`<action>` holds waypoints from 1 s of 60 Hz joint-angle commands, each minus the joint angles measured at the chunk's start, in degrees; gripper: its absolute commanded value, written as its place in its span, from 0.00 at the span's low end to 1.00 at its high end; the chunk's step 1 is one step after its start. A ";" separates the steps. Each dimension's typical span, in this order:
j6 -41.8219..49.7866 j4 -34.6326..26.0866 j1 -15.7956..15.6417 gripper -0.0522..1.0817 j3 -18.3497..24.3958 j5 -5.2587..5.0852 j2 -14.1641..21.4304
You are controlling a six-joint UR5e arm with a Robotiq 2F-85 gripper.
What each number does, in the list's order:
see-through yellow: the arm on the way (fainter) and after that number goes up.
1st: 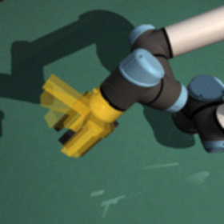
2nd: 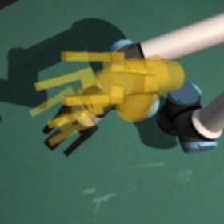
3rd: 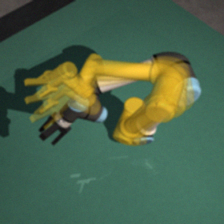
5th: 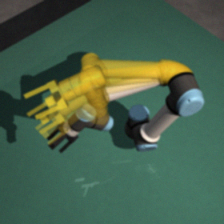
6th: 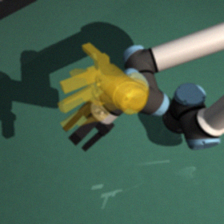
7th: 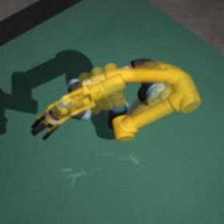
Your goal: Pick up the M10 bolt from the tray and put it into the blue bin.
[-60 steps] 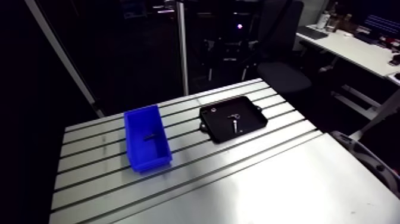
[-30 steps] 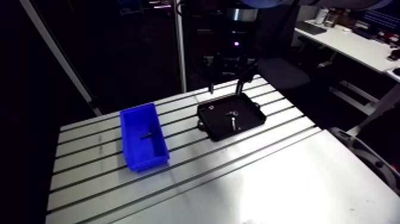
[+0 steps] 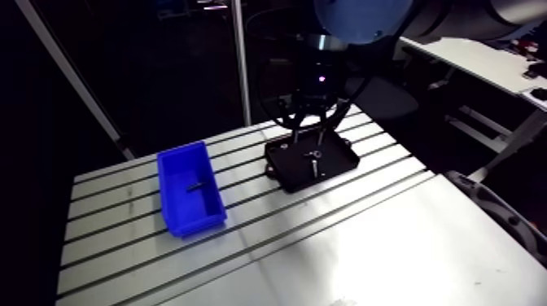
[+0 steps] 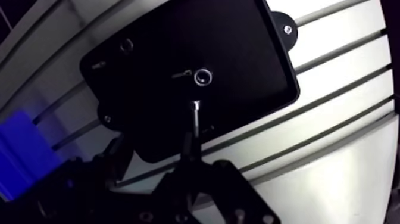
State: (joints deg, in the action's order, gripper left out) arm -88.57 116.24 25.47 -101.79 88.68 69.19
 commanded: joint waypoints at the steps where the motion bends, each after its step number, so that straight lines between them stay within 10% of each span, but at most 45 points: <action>1: -0.07 0.44 0.97 0.49 -0.38 0.13 -0.85; 60: -2.08 3.70 0.90 0.58 -2.49 1.09 -4.03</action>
State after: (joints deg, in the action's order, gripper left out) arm -90.30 119.59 26.41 -104.11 89.61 65.42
